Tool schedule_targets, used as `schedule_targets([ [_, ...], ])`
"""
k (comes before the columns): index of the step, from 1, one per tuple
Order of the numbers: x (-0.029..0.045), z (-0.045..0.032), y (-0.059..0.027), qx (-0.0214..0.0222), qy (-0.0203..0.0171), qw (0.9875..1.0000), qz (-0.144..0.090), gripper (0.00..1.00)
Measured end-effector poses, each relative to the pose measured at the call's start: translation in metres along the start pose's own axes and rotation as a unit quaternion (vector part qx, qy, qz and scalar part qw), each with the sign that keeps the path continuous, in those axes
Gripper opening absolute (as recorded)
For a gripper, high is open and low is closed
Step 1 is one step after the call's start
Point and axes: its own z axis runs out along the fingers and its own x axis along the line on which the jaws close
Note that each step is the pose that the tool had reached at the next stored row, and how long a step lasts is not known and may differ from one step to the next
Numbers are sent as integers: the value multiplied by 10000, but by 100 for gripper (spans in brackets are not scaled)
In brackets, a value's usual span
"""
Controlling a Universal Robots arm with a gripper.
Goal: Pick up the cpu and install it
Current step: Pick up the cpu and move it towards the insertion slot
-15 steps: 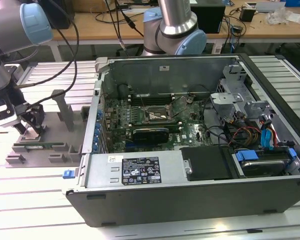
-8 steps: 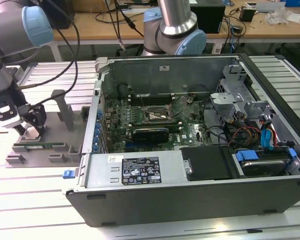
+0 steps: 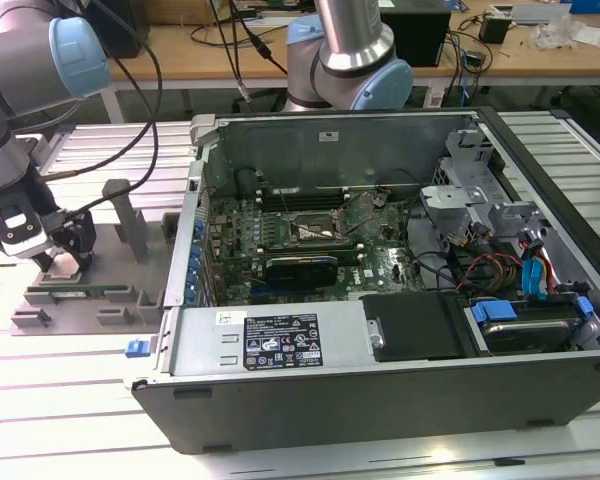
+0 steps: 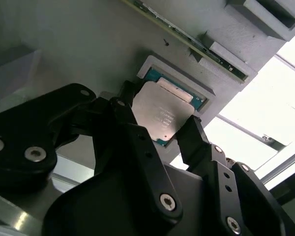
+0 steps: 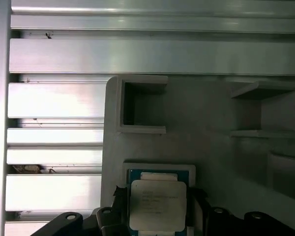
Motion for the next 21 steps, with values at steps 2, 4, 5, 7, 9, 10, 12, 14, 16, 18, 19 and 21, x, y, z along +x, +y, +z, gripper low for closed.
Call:
schedule_targets([
  [2, -1, 0, 0, 0, 59, 10000, 3, 62],
  [4, -2, -9, 1, -1, 65, 10000, 3, 62],
  [5, -2, -9, 1, -1, 64, 10000, 3, 62],
  [7, -7, -11, 0, 0, 67, 10000, 3, 62],
  [9, -8, -10, 1, -1, 66, 10000, 3, 62],
  [10, -8, -10, 1, -1, 66, 10000, 3, 62],
  [12, -9, -10, 1, 0, 66, 10000, 3, 62],
  [14, -10, -10, 1, 0, 66, 10000, 3, 55],
  [16, -11, -10, 1, 0, 66, 10000, 3, 55],
  [18, -12, -11, 1, 0, 66, 10000, 3, 55],
  [19, -13, -19, 2, -1, 65, 10000, 3, 55],
  [21, -13, -55, 3, -1, 66, 10000, 3, 55],
])
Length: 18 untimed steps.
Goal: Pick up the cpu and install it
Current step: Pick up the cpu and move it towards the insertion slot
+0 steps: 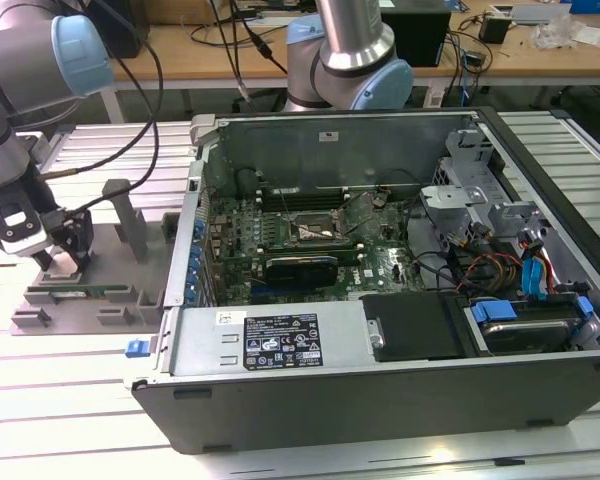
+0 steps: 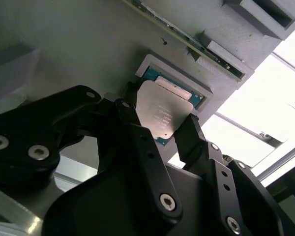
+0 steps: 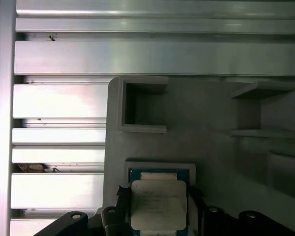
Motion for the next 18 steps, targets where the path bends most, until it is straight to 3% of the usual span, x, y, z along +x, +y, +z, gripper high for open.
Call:
schedule_targets([
  [12, -4, -324, 15, 0, 0, 10000, 0, 55],
  [16, -7, -499, 23, 0, 0, 10000, 0, 55],
  [18, -8, -627, 29, 0, 0, 10000, 0, 55],
])
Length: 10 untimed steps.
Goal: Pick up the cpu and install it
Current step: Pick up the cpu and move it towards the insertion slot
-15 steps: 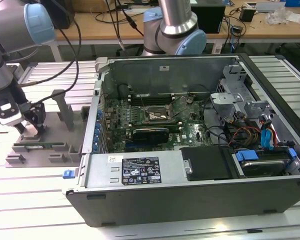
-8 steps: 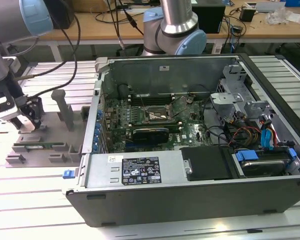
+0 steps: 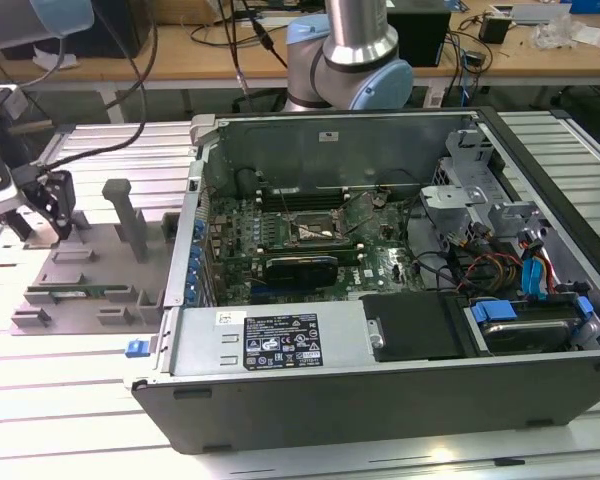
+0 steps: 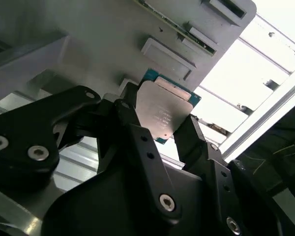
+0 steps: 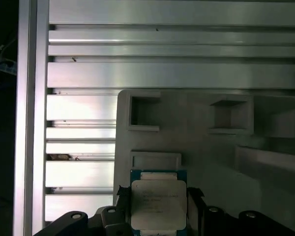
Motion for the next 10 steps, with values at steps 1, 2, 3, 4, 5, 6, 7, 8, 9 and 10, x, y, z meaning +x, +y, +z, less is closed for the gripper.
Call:
schedule_targets([
  [1, -1, -58, 3, 0, 0, 10000, 0, 55],
  [2, -1, -85, 4, 0, -1, 10000, 0, 55],
  [3, -2, -164, 8, 0, 0, 10000, 0, 55],
  [4, -3, -219, 10, 0, 0, 10000, 0, 55],
  [5, -3, -260, 13, 0, 0, 10000, 0, 55],
  [6, -4, -298, 15, 0, 0, 10000, 0, 55],
  [7, -4, -318, 16, 0, -1, 10000, 0, 55],
  [8, -5, -356, 18, 0, 0, 10000, 0, 55],
  [9, -5, -395, 20, 0, 0, 10000, 0, 55],
  [10, -5, -421, 21, 0, 0, 10000, 0, 55],
])
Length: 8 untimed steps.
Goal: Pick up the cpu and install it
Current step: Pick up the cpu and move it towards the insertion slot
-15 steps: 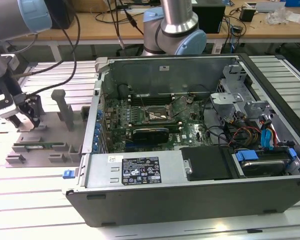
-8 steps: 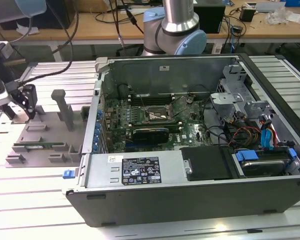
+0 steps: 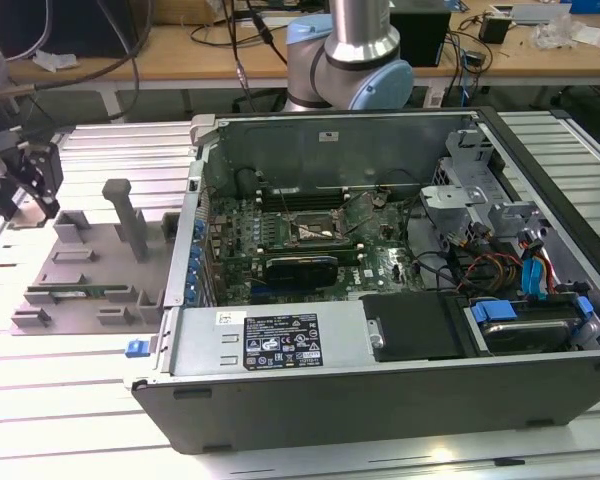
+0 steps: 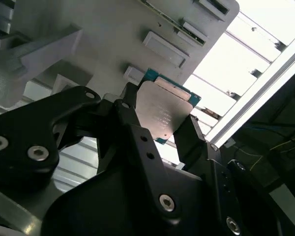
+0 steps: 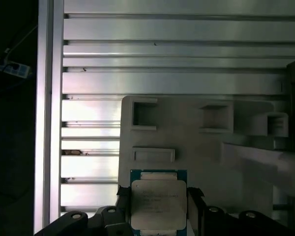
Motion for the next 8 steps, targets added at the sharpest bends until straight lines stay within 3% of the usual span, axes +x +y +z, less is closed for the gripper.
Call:
schedule_targets([
  [4, -2, -155, 11, 0, 0, 10000, 0, 55],
  [8, -4, -256, 18, 0, 0, 10000, 0, 55],
])
